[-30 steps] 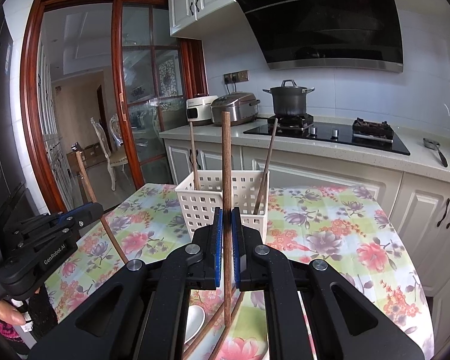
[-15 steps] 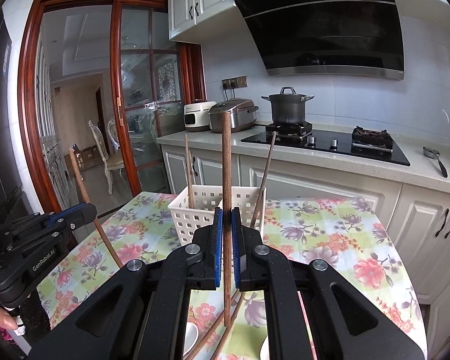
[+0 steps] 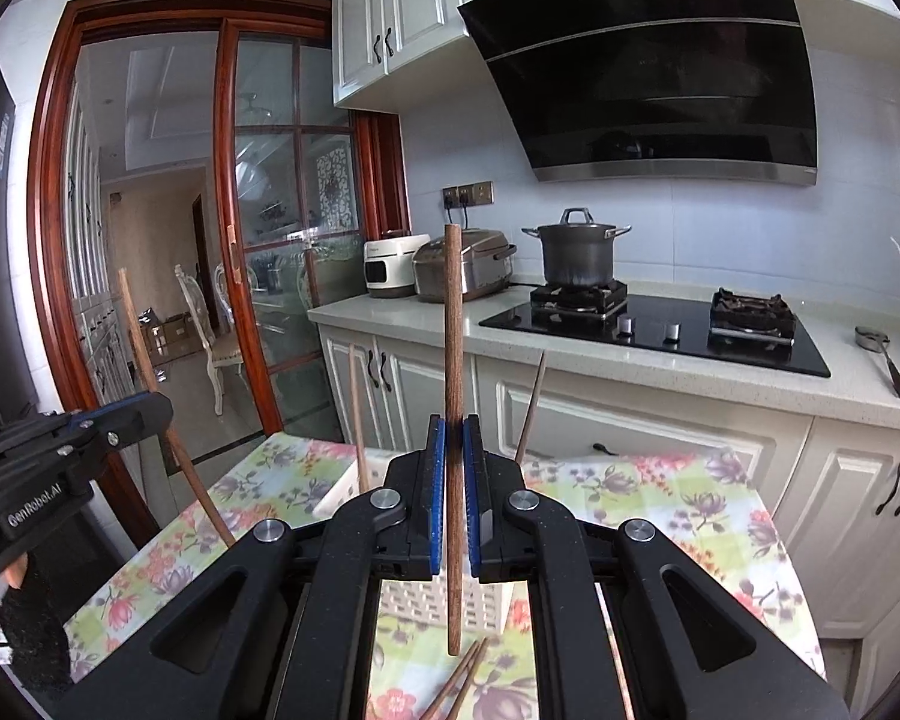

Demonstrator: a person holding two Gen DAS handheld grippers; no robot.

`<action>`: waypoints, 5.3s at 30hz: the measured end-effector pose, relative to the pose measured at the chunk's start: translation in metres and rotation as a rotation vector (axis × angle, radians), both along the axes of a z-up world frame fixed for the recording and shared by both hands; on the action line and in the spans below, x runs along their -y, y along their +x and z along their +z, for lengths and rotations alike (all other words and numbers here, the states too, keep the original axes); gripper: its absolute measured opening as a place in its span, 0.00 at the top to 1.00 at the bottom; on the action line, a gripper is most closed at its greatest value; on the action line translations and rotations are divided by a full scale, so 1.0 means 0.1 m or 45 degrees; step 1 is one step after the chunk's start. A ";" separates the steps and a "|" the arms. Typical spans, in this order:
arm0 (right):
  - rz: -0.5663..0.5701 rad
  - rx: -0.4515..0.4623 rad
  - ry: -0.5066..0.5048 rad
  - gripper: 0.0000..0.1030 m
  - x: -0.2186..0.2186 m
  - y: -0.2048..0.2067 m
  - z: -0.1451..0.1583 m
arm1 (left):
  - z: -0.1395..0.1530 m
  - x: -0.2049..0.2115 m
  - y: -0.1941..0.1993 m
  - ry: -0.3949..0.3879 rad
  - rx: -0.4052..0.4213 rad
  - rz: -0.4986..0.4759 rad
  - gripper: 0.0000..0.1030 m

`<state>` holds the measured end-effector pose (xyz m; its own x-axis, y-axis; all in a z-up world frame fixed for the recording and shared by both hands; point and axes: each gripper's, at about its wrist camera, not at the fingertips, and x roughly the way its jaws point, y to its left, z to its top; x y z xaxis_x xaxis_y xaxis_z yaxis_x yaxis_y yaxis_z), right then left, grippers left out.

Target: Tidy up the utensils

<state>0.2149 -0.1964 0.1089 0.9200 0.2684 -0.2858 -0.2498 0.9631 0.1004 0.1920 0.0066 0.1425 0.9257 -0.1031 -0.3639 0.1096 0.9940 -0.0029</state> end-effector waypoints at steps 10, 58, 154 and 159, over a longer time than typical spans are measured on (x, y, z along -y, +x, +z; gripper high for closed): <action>-0.056 0.018 -0.003 0.94 -0.05 0.40 0.23 | 0.47 0.10 0.37 -0.021 0.035 -0.009 0.94; -0.057 -0.389 -0.047 0.75 -0.04 0.49 -0.99 | -0.98 -0.34 0.60 -0.003 -0.203 0.229 0.10; -0.056 -0.750 -0.294 0.94 -0.46 0.30 -2.06 | -2.39 0.04 0.63 0.082 -0.656 0.093 0.94; -0.055 -0.688 -0.265 0.94 -0.46 0.21 -1.95 | -2.37 -0.04 0.58 0.028 -0.652 0.084 0.94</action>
<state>0.2362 -0.1507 -0.0859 0.6376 0.1215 -0.7607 -0.1755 0.9844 0.0101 0.2497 0.0104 -0.0942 0.6328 -0.0381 -0.7734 0.0370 0.9991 -0.0189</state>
